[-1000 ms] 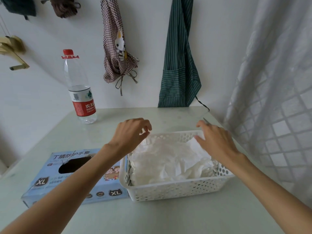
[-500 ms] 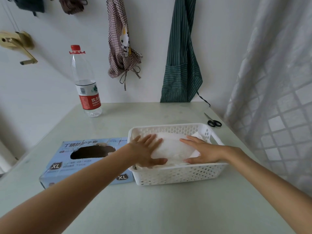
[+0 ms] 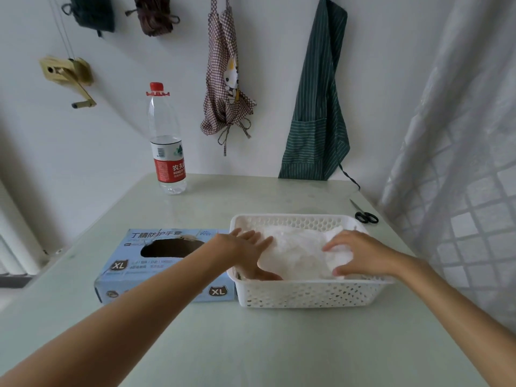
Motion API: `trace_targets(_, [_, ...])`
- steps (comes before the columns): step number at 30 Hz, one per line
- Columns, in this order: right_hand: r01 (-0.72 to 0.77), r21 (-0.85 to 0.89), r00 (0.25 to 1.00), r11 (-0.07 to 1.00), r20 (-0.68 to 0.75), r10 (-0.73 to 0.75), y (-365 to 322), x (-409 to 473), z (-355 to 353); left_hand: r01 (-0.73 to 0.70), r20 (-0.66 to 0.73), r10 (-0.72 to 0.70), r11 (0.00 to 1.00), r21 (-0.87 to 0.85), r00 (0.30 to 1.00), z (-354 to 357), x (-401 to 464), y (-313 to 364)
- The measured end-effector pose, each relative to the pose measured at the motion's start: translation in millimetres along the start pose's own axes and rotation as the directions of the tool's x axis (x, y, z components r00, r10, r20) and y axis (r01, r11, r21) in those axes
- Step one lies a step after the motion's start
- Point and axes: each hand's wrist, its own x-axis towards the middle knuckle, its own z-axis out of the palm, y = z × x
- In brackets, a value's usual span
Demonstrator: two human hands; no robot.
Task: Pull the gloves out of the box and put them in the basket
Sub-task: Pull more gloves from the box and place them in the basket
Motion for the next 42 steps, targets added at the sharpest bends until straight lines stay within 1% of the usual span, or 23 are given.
trace_targets(2, [0.029, 0.086, 0.997, 0.996, -0.067, -0.023, -1.8, 0.1, 0.2, -0.038, -0.139, 0.025, 0.995, -0.087, 0.990, 3.7, -7.3, -7.3])
trace_targets(4, [0.089, 0.192, 0.980, 0.977, -0.191, -0.052, -12.7, 2.9, -5.2, -0.071, -0.342, 0.012, 0.985, -0.160, 0.940, 7.8, -22.1, -26.1])
trace_targets(5, [0.107, 0.208, 0.966, 0.972, -0.254, -0.052, -17.7, 0.9, -8.8, -0.079, -0.432, -0.013, 0.978, -0.195, 0.902, 10.5, -28.9, -35.6])
trace_targets(6, [0.135, 0.195, 0.950, 0.972, -0.304, -0.071, -30.3, 4.6, -11.0, -0.056, -0.501, -0.079, 0.967, -0.248, 0.862, 16.4, -39.3, -52.8])
trace_targets(7, [0.165, 0.176, 0.936, 0.971, -0.337, -0.098, -46.1, 8.6, -11.4, -0.015, -0.537, -0.159, 0.952, -0.306, 0.828, 25.4, -50.1, -72.6])
trace_targets(8, [0.200, 0.161, 0.925, 0.967, -0.358, -0.131, -63.2, 11.1, -11.0, 0.039, -0.527, -0.243, 0.929, -0.368, 0.814, 35.1, -60.2, -91.0])
trace_targets(10, [0.295, 0.137, 0.908, 0.945, -0.348, -0.233, -103.1, 19.1, -5.6, 0.142, -0.409, -0.364, 0.865, -0.481, 0.837, 59.0, -81.4, -128.8])
trace_targets(12, [0.368, 0.106, 0.903, 0.924, -0.280, -0.327, -140.2, 25.8, 4.0, 0.191, -0.261, -0.384, 0.814, -0.548, 0.886, 79.9, -97.9, -153.7])
trace_targets(13, [0.398, 0.084, 0.899, 0.913, -0.232, -0.371, -157.8, 32.0, 10.2, 0.201, -0.217, -0.379, 0.800, -0.565, 0.900, 87.5, -104.0, -163.3])
trace_targets(16, [0.440, 0.011, 0.893, 0.898, -0.113, -0.436, -201.4, 52.0, 26.7, 0.159, -0.217, -0.393, 0.728, -0.667, 0.893, 96.7, -108.7, -178.6])
trace_targets(18, [0.439, -0.080, 0.896, 0.895, -0.042, -0.443, -222.1, 66.4, 32.5, 0.085, -0.270, -0.408, 0.668, -0.739, 0.872, 94.9, -106.8, -180.8])
trace_targets(19, [0.433, -0.136, 0.900, 0.891, 0.000, -0.437, -228.8, 72.1, 32.5, 0.041, -0.306, -0.405, 0.656, -0.753, 0.862, 92.5, -104.6, -179.0])
trace_targets(22, [0.397, -0.258, 0.918, 0.881, 0.087, -0.388, -239.9, 84.5, 27.2, -0.064, -0.368, -0.353, 0.641, -0.765, 0.860, 90.2, -97.5, -178.9])
trace_targets(24, [0.366, -0.292, 0.928, 0.883, 0.184, -0.324, -243.3, 87.7, 24.7, -0.029, -0.321, -0.337, 0.649, -0.760, 0.885, 94.3, -91.6, -184.9])
trace_targets(26, [0.350, -0.299, 0.918, 0.888, 0.297, -0.262, -237.2, 82.6, 21.5, 0.075, -0.248, -0.341, 0.709, -0.701, 0.907, 94.9, -84.8, -181.3])
trace_targets(27, [0.346, -0.305, 0.914, 0.887, 0.322, -0.246, -236.7, 81.1, 22.1, 0.118, -0.230, -0.358, 0.730, -0.673, 0.905, 96.8, -82.6, -181.4])
trace_targets(29, [0.354, -0.346, 0.924, 0.869, 0.273, -0.268, -240.6, 82.5, 25.2, 0.144, -0.236, -0.378, 0.746, -0.650, 0.895, 99.3, -81.8, -181.6])
trace_targets(31, [0.376, -0.446, 0.927, 0.813, 0.191, -0.324, -248.6, 87.8, 30.1, 0.147, -0.225, -0.368, 0.752, -0.642, 0.902, 98.5, -82.7, -182.7])
trace_targets(32, [0.398, -0.514, 0.917, 0.760, 0.193, -0.349, -253.5, 90.5, 33.1, 0.151, -0.216, -0.362, 0.757, -0.636, 0.907, 97.3, -83.4, -182.6])
trace_targets(35, [0.481, -0.666, 0.874, 0.570, 0.321, -0.364, -271.0, 102.3, 46.7, 0.163, -0.226, -0.357, 0.788, -0.593, 0.906, 96.6, -83.3, -183.5])
trace_targets(39, [0.528, -0.801, 0.835, 0.282, 0.431, -0.342, -284.5, 113.8, 66.9, 0.165, -0.255, -0.357, 0.813, -0.559, 0.899, 97.0, -82.0, -183.2])
trace_targets(40, [0.538, -0.807, 0.827, 0.244, 0.450, -0.336, -286.0, 115.2, 71.1, 0.166, -0.261, -0.357, 0.820, -0.548, 0.897, 97.1, -81.9, -182.5])
trace_targets(42, [0.563, -0.788, 0.813, 0.247, 0.476, -0.334, -288.0, 116.8, 71.7, 0.168, -0.273, -0.357, 0.828, -0.535, 0.893, 98.3, -80.7, -182.5])
